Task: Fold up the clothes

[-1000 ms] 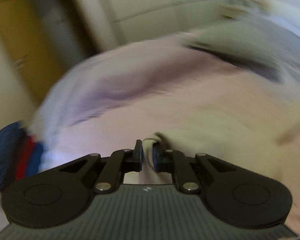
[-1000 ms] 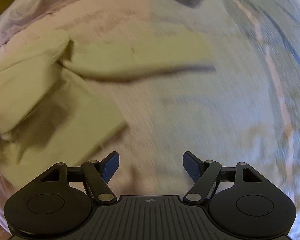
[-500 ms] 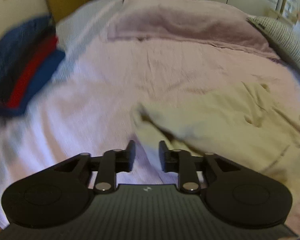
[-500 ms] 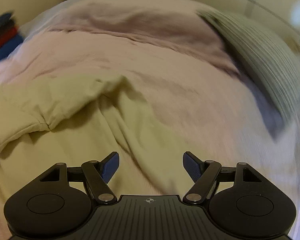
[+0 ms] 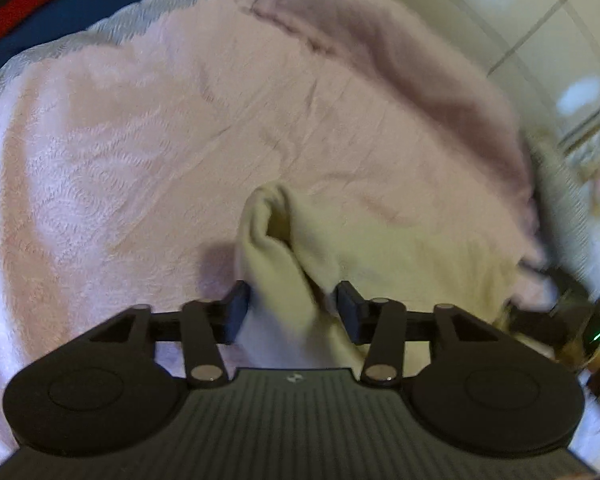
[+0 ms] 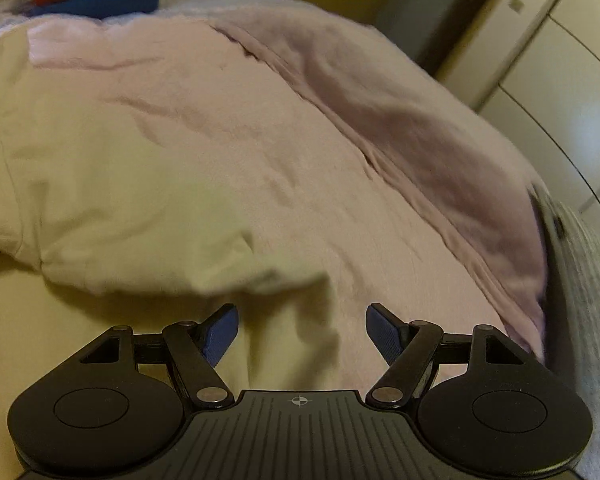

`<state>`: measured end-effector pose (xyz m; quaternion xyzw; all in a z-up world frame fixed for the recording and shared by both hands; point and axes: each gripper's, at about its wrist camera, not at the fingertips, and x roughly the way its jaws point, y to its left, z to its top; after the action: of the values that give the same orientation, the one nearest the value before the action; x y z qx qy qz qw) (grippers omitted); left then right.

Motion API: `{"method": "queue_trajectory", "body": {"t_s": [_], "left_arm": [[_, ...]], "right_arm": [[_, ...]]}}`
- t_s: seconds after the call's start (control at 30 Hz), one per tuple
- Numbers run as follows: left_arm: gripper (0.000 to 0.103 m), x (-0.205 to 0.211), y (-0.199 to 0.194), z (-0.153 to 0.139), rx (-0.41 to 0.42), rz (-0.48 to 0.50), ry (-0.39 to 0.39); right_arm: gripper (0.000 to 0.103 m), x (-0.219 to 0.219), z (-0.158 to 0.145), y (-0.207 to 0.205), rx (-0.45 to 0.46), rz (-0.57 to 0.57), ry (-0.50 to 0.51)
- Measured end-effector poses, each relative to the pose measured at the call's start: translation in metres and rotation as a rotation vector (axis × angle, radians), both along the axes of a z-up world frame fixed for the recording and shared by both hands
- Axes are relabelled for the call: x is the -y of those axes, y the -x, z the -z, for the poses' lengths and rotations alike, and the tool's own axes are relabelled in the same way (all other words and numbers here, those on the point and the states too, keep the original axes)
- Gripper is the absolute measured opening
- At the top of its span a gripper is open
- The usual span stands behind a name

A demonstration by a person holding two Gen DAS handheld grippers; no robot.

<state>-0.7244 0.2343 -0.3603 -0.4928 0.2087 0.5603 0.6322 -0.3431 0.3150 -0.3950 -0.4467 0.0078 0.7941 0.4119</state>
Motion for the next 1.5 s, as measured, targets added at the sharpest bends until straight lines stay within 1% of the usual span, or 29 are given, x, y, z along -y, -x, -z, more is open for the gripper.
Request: {"method": "queue_trajectory", "body": {"t_s": [0.03, 0.07, 0.1, 0.13, 0.23, 0.33, 0.4, 0.47, 0.57, 0.6, 0.67, 0.7, 0.77, 0.8, 0.83, 0.87, 0.9, 0.93, 0.97, 1.0, 1.03, 1.07, 1.1, 1.2, 1.27, 1.37, 1.4, 1.43, 1.5], "left_arm": [[0.014, -0.003, -0.002, 0.003, -0.012, 0.018, 0.004], [0.012, -0.004, -0.004, 0.001, -0.025, 0.041, -0.006], [0.008, -0.005, -0.007, -0.004, -0.046, 0.068, -0.02], [0.007, -0.006, -0.01, -0.009, -0.067, 0.094, -0.035], [0.007, -0.001, -0.015, -0.041, -0.103, 0.211, -0.1], [0.006, 0.004, -0.017, -0.084, -0.139, 0.381, -0.158], [0.006, 0.003, -0.018, -0.118, -0.149, 0.496, -0.192], [0.007, -0.001, -0.024, -0.153, -0.131, 0.598, -0.238], [0.007, -0.019, -0.044, -0.202, -0.114, 0.755, -0.338], [0.007, -0.032, -0.052, -0.212, -0.111, 0.789, -0.371], [0.008, -0.067, -0.072, -0.225, -0.104, 0.828, -0.437], [0.009, -0.089, -0.083, -0.226, -0.095, 0.826, -0.456], [0.02, -0.141, -0.104, -0.214, -0.074, 0.717, -0.441], [0.022, -0.167, -0.114, -0.207, -0.064, 0.652, -0.428], [0.021, -0.188, -0.124, -0.2, -0.067, 0.584, -0.412], [0.021, -0.196, -0.13, -0.192, -0.073, 0.549, -0.396], [0.022, -0.197, -0.133, -0.184, -0.071, 0.542, -0.384], [0.027, -0.198, -0.136, -0.176, -0.069, 0.536, -0.373], [0.03, -0.192, -0.138, -0.165, -0.065, 0.544, -0.357], [0.037, -0.179, -0.138, -0.152, -0.059, 0.563, -0.337], [0.038, -0.165, -0.137, -0.135, -0.047, 0.577, -0.293], [0.038, -0.15, -0.135, -0.114, -0.029, 0.584, -0.228], [0.038, -0.135, -0.131, -0.094, -0.004, 0.578, -0.167], [0.038, -0.088, -0.123, -0.037, 0.089, 0.536, 0.001], [0.039, -0.055, -0.128, -0.011, 0.125, 0.537, 0.083], [0.041, -0.018, -0.137, 0.013, 0.161, 0.475, 0.165], [0.046, -0.007, -0.14, 0.021, 0.172, 0.449, 0.191], [0.051, 0.001, -0.142, 0.027, 0.176, 0.418, 0.208], [0.055, 0.01, -0.144, 0.036, 0.153, 0.365, 0.21]], "right_arm": [[0.074, -0.003, 0.003, 0.002, -0.018, -0.015, 0.002], [0.066, -0.005, 0.005, 0.004, -0.033, -0.027, 0.012], [0.016, -0.006, 0.005, 0.006, -0.049, -0.036, 0.029], [0.004, -0.006, 0.002, 0.006, -0.071, -0.039, 0.042], [0.004, 0.009, -0.026, -0.009, -0.168, -0.006, 0.054], [0.004, 0.039, -0.076, -0.038, -0.248, 0.034, 0.044], [0.004, 0.037, -0.103, -0.051, -0.251, 0.09, 0.01], [0.004, 0.036, -0.13, -0.063, -0.254, 0.146, -0.024], [0.004, 0.034, -0.171, -0.082, -0.259, 0.23, -0.075], [0.004, 0.033, -0.185, -0.088, -0.26, 0.258, -0.092], [0.004, 0.032, -0.212, -0.101, -0.263, 0.314, -0.126], [0.004, 0.031, -0.225, -0.107, -0.264, 0.343, -0.143], [0.005, 0.03, -0.252, -0.12, -0.267, 0.399, -0.177], [0.01, 0.02, -0.257, -0.128, -0.275, 0.464, -0.171], [0.011, -0.01, -0.243, -0.14, -0.296, 0.607, -0.116], [0.015, -0.035, -0.229, -0.151, -0.319, 0.746, -0.056], [0.017, -0.044, -0.217, -0.16, -0.353, 0.853, 0.014], [0.017, -0.042, -0.205, -0.168, -0.413, 0.9, 0.074], [0.02, -0.03, -0.195, -0.172, -0.482, 0.912, 0.11], [0.028, -0.012, -0.184, -0.174, -0.522, 0.921, 0.128], [0.035, 0.008, -0.172, -0.176, -0.544, 0.938, 0.154], [0.047, 0.03, -0.157, -0.179, -0.565, 0.969, 0.195], [0.05, 0.055, -0.137, -0.18, -0.593, 1.014, 0.251], [0.051, 0.123, -0.083, -0.189, -0.705, 1.183, 0.418], [0.051, 0.162, -0.05, -0.193, -0.789, 1.303, 0.511], [0.053, 0.196, -0.025, -0.195, -0.931, 1.41, 0.535], [0.061, 0.199, -0.02, -0.197, -0.979, 1.434, 0.527], [0.065, 0.201, -0.015, -0.199, -1.011, 1.452, 0.517], [0.068, 0.201, -0.007, -0.207, -1.045, 1.472, 0.495]]}}
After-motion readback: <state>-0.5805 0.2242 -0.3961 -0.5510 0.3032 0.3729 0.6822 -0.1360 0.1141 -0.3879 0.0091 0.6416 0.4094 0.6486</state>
